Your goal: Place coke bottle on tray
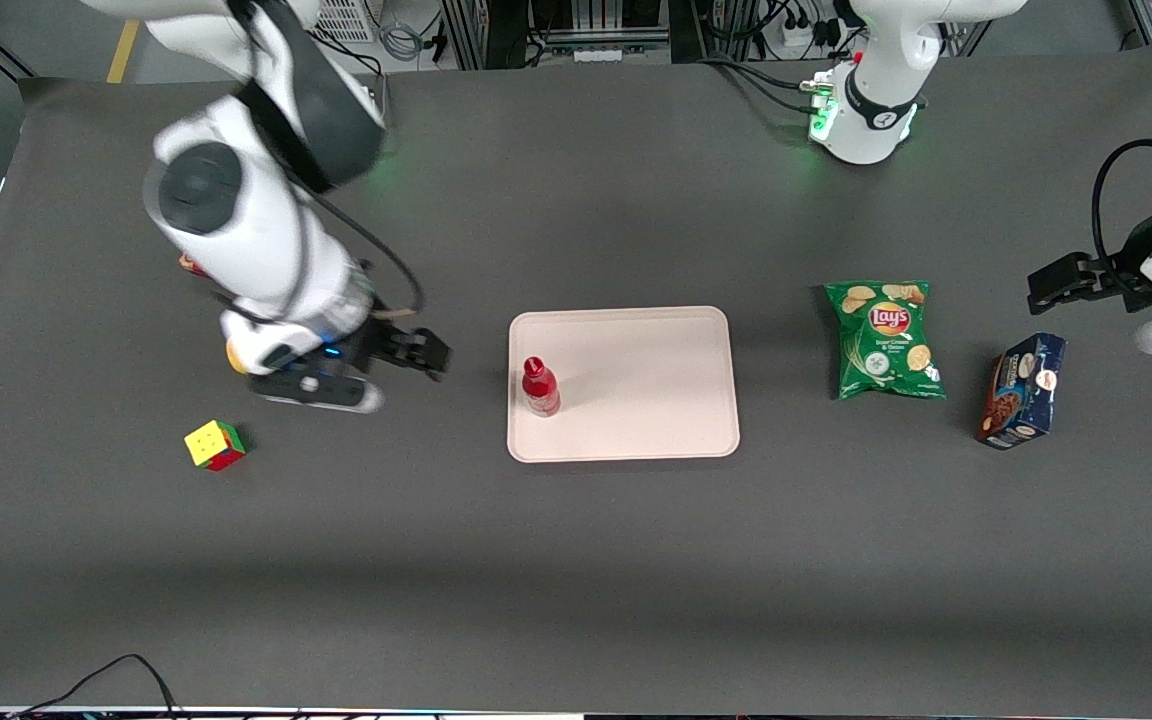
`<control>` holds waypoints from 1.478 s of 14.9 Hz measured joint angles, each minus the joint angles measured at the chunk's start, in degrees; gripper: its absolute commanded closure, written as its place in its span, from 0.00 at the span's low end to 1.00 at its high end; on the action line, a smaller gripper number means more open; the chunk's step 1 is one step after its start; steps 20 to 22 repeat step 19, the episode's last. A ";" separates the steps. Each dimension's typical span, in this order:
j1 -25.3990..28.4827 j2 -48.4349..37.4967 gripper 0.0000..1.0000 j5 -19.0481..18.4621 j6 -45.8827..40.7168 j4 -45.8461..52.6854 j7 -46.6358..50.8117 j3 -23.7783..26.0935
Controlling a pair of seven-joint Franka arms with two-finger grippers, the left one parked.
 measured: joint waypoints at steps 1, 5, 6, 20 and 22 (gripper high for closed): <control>-2.01 -2.64 0.00 0.44 -2.27 -1.05 -3.03 -0.12; -5.32 -11.44 0.00 0.91 -7.41 -5.40 -13.72 -5.25; -5.40 -13.54 0.00 0.95 -7.43 -7.11 -16.12 -7.18; -5.34 -23.35 0.00 1.05 -7.39 -16.05 -33.56 -19.14; -5.34 -23.35 0.00 1.05 -7.39 -16.05 -33.56 -19.14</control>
